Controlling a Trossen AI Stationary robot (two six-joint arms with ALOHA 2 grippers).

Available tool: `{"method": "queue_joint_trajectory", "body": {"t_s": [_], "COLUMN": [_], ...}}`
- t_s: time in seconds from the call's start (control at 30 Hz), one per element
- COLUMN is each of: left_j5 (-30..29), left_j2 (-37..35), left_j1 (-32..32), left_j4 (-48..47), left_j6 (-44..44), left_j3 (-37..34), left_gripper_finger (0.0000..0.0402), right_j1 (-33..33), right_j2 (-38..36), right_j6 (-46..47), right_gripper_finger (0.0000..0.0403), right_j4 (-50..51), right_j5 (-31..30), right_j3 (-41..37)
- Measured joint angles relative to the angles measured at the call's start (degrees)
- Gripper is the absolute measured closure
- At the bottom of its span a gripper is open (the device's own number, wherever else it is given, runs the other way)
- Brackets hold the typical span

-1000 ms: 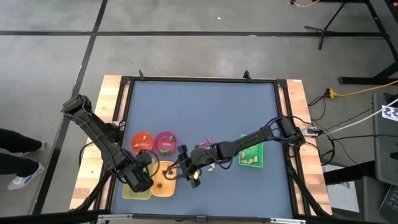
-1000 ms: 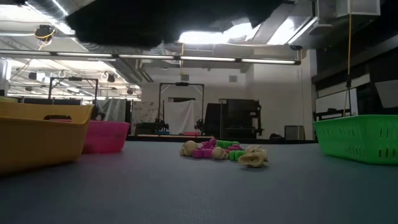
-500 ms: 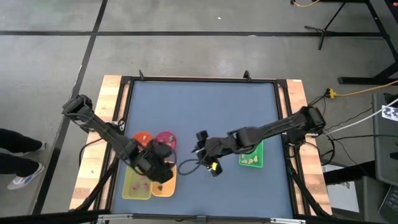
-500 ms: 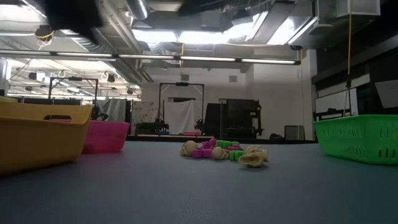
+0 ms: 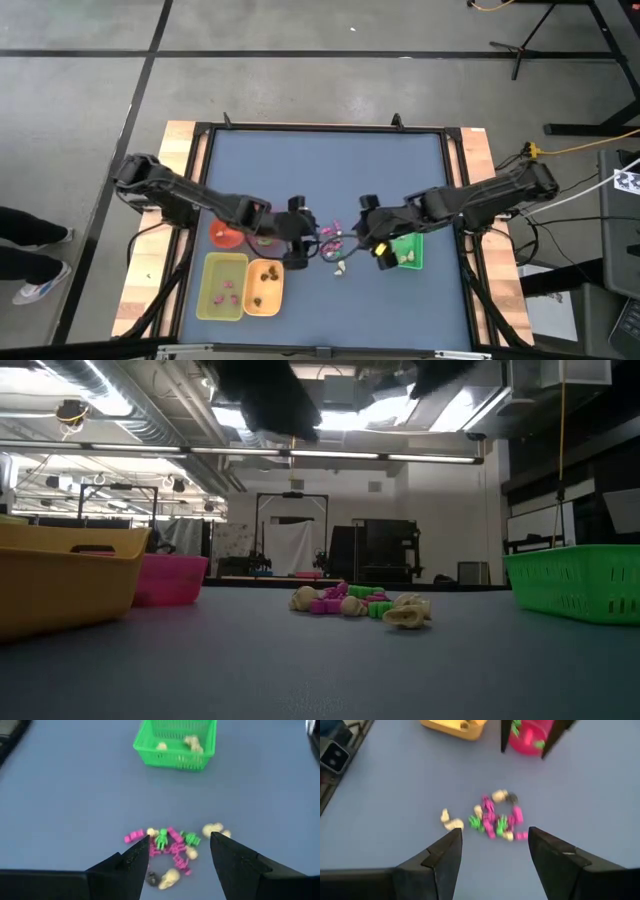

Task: Sort Halloween decoration
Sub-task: Put the white skull toy into the green bin

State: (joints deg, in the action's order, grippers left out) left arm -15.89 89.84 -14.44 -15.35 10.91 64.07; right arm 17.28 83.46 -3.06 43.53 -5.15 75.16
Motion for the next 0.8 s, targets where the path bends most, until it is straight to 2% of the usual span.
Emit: {"method": "queue_joint_trajectory", "body": {"t_s": [0.2, 0.37, 0.57, 0.8], "left_j5": [6.1, 10.1, 14.4, 15.6], "left_j2": [3.8, 7.8, 12.4, 17.3], "left_j1": [4.7, 7.0, 8.5, 8.7], "left_j4": [-0.6, -0.4, -0.3, -0.1], "left_j6": [-8.3, -15.5, -21.2, -25.1], "left_j3": [0.0, 0.0, 0.0, 0.0], "left_gripper_finger": [0.0209, 0.0209, 0.0209, 0.0209], "right_j1": [0.0, 0.0, 0.0, 0.0], "right_j2": [-8.4, -11.6, -12.0, -12.0], "right_j6": [7.4, 13.0, 16.2, 16.4], "right_gripper_finger": [0.0178, 0.0178, 0.0178, 0.0178], "right_j4": [-0.9, -4.4, -4.9, -5.2], "right_j5": [-4.2, -4.3, -4.4, -4.3], "right_j3": [-10.4, -17.5, -20.7, -20.9]}}
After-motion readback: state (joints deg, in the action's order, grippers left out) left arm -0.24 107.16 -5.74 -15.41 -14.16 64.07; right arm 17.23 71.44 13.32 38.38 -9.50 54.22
